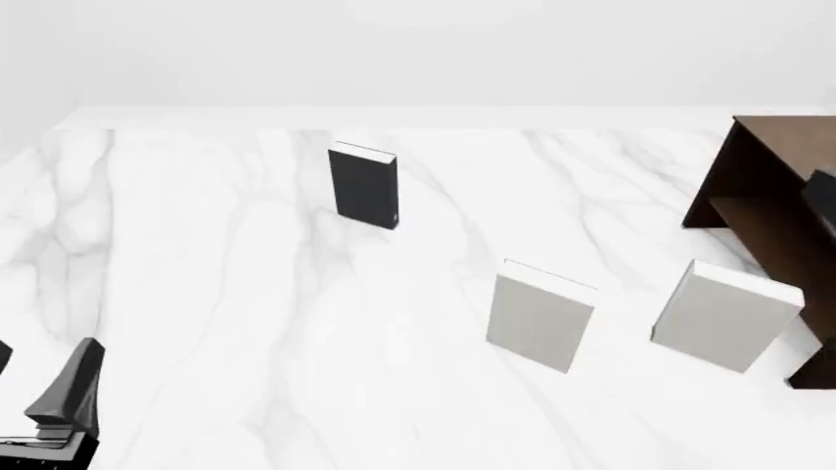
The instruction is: Pick up the book on the left and place it on top of the shelf.
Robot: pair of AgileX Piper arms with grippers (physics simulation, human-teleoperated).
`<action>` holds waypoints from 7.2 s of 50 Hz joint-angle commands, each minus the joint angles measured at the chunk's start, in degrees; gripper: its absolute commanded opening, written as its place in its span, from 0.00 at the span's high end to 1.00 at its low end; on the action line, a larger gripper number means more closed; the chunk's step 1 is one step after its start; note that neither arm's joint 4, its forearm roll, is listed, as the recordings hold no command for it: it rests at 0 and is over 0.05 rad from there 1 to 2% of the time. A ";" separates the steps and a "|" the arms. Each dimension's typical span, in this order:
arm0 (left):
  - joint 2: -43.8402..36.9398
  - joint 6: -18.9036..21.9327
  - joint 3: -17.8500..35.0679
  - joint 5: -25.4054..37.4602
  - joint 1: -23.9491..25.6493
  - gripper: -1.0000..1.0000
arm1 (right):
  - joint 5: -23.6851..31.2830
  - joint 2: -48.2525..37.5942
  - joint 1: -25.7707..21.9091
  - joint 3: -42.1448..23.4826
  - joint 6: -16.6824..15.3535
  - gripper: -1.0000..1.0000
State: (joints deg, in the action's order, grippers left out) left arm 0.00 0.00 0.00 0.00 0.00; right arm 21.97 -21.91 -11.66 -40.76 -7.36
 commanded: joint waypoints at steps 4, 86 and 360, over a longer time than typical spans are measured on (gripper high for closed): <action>0.00 0.00 0.00 0.00 0.00 0.00 | 5.88 -8.67 -4.45 -10.38 -2.94 0.00; 0.00 0.00 0.00 0.00 0.00 0.00 | -22.81 -47.97 -12.73 -9.98 -0.25 0.00; 0.00 0.00 0.00 0.00 0.00 0.00 | -31.75 -120.08 -18.69 -68.14 7.93 0.00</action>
State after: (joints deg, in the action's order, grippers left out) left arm 0.00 0.00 0.00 0.00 0.00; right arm -10.32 -140.73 -30.14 -107.26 0.53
